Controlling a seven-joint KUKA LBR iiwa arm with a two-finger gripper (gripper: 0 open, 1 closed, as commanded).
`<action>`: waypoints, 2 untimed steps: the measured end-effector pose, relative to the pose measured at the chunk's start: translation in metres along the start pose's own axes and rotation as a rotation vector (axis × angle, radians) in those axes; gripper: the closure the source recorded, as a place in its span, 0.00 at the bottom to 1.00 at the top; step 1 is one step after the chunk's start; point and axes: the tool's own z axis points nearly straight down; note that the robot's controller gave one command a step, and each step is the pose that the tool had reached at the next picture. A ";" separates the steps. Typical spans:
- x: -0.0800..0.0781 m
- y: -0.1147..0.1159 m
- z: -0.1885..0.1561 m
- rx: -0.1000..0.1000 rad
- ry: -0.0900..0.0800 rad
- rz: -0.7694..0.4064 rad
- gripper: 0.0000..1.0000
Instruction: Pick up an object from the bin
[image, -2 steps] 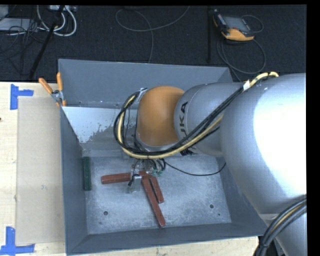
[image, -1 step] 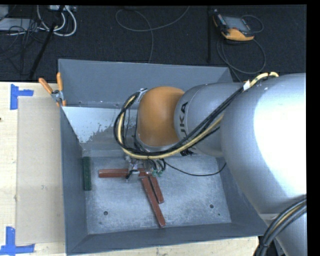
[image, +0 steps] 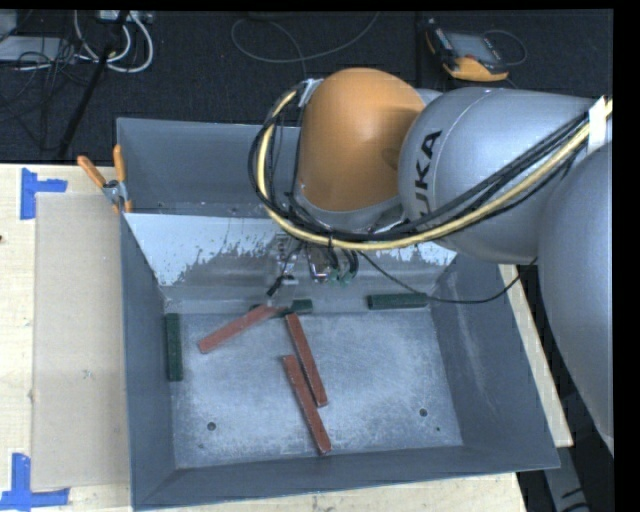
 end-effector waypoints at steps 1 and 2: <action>0.002 0.000 0.005 0.003 0.009 -0.003 0.00; 0.033 0.050 0.154 0.003 0.020 -0.141 0.00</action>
Offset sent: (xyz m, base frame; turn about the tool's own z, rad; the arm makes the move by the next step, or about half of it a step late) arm 0.0000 0.0000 0.0000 0.0000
